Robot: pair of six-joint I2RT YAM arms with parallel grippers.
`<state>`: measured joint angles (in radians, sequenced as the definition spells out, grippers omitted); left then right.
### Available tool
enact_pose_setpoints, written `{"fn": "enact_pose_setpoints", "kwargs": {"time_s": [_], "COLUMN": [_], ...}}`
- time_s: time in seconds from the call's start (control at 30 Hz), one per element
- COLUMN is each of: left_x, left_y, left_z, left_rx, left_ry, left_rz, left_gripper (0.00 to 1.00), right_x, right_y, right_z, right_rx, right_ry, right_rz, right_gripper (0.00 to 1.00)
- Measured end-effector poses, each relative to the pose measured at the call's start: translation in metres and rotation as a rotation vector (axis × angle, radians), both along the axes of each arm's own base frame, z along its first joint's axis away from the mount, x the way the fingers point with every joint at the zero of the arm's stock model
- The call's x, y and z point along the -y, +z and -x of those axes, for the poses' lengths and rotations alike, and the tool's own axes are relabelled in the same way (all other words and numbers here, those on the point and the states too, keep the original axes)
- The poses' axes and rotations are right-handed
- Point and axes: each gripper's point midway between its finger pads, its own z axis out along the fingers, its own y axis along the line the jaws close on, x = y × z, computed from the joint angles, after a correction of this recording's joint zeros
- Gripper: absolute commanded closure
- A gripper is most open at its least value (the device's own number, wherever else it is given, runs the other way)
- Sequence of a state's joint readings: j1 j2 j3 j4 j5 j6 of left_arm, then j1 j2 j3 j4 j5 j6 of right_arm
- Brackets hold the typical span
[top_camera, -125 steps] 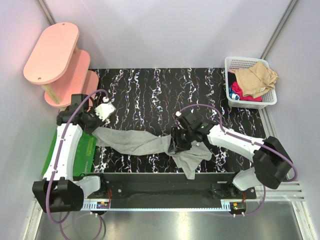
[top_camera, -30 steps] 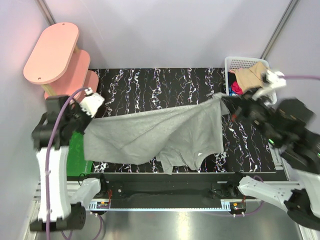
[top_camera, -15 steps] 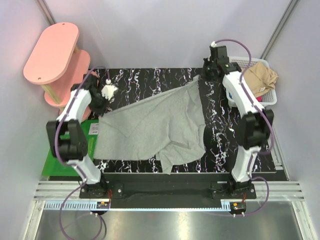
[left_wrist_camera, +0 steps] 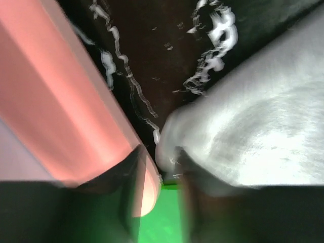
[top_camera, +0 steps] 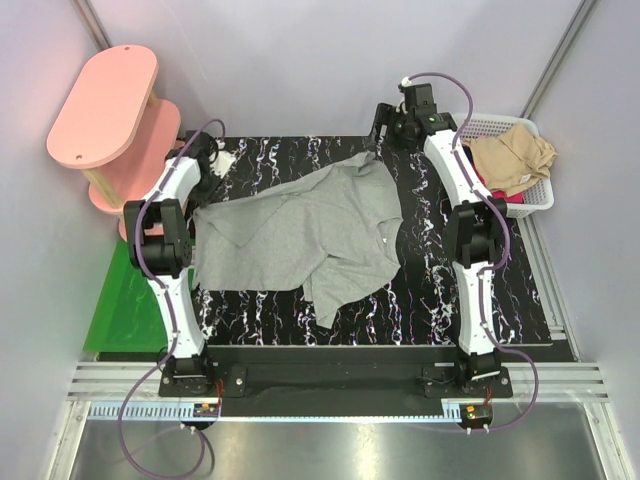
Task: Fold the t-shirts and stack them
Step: Flatten out the tshirt
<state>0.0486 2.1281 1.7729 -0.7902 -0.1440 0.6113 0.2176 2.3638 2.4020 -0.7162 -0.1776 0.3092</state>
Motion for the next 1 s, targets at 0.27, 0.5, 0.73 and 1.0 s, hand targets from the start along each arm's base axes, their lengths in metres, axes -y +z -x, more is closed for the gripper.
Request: {"fn": "enact_pose_setpoints", "kwargs": {"time_s": [0.27,0.5,0.73,1.0], "left_x": [-0.012,0.034,0.057,0.046], "left_y": [0.018,0.096,0.01,-0.042], "left_z": [0.026,0.097,0.151,0.171], "left_rx": [0.037,0.182,-0.09,-0.282], "left_ry": [0.046,-0.077,-0.169,-0.139], "left_rz": [-0.09,-0.039,0.003,-0.001], "left_gripper": [0.03,0.05,0.08,0.09], "right_x": [0.015,-0.055,-0.054,-0.057], "right_y": [-0.021,0.015,-0.053,-0.098], "right_z": [0.059,0.251,0.346,0.37], "right_rx": [-0.143,-0.16,-0.359,-0.491], "right_ry": [-0.035,0.224,0.25,0.239], "right_rz": [0.121,0.058,-0.067,-0.118], "right_gripper": [0.04,0.08,0.1,0.11]}}
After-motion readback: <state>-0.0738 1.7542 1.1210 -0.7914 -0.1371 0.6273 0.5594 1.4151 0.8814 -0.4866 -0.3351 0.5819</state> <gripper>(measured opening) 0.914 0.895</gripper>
